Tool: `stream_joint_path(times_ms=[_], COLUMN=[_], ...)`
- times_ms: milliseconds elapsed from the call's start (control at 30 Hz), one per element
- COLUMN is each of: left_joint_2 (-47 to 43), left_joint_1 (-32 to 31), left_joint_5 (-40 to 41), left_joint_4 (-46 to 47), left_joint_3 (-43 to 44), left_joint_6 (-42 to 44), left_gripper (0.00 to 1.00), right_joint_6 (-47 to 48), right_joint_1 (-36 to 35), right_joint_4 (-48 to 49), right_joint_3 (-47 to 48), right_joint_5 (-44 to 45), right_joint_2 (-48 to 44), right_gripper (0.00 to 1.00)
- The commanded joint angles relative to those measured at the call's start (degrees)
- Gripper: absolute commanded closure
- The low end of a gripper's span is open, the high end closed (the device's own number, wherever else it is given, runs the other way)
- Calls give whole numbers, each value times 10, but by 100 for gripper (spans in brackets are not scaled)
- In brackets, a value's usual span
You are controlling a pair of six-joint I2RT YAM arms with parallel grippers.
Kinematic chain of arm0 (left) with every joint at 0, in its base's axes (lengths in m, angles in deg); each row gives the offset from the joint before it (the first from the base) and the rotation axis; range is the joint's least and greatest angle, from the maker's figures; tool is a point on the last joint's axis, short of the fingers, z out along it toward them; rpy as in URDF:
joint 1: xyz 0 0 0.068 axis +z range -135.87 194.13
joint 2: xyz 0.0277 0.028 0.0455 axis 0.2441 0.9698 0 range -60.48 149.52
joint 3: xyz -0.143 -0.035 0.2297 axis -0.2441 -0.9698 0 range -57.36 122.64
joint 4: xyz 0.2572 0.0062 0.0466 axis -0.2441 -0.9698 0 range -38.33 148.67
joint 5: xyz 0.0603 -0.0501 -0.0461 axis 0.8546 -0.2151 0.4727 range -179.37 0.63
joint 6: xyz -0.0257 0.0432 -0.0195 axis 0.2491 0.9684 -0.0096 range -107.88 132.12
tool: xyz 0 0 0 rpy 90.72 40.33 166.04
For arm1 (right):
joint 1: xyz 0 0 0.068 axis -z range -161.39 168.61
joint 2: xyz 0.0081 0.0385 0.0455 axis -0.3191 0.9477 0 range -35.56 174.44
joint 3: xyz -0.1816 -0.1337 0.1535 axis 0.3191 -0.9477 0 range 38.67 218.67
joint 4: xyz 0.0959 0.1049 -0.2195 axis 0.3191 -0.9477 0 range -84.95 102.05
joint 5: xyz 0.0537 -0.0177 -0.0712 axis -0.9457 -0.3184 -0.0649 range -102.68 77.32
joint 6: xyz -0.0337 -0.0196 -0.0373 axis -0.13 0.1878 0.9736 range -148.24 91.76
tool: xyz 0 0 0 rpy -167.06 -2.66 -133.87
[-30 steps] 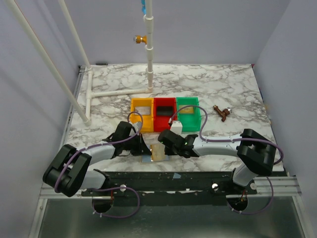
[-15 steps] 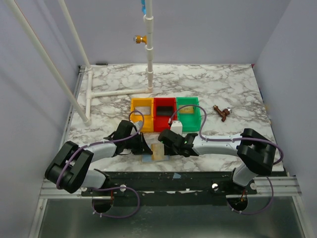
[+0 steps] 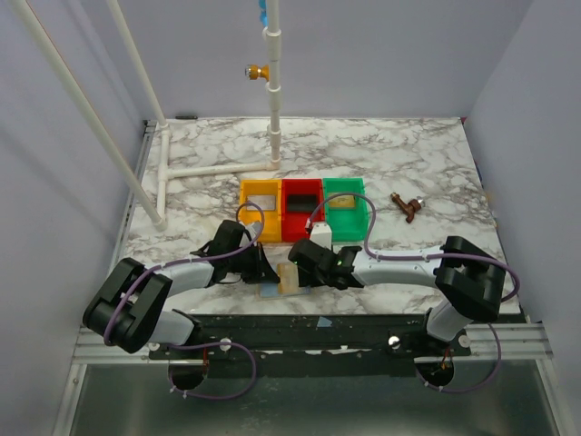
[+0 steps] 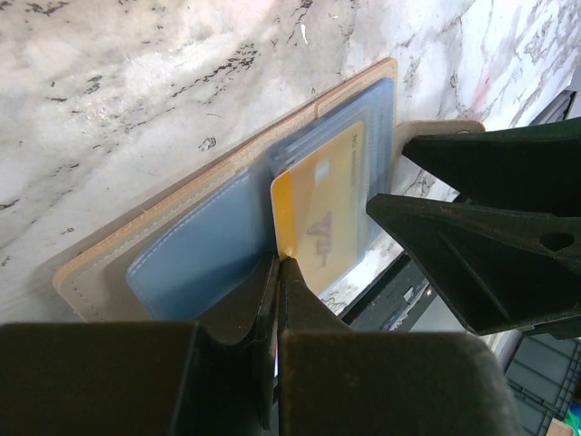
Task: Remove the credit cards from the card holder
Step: Remove the credit card from the card holder.
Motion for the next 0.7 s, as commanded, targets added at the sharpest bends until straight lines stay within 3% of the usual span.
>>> stream_joint_path(times_ms=[0,400,667], left_joint_2=[6,8,9], left_joint_1=[-2,-1,-2], left_joint_5=[17,16,15], left_joint_4=[3,5,9], left_joint_3=[-2,-4,-6], left_joint_6=[8,9,9], left_gripper=[100,100,100], right_joint_6=[1,-7,-3], right_joint_1=[-7,-8,-9], right_joint_4=[5,24,12], right_joint_3=[8,-14,-2], right_joint_5=[6,11,4], right_joint_2=[2,-36,-4], right_gripper=[44,44,44])
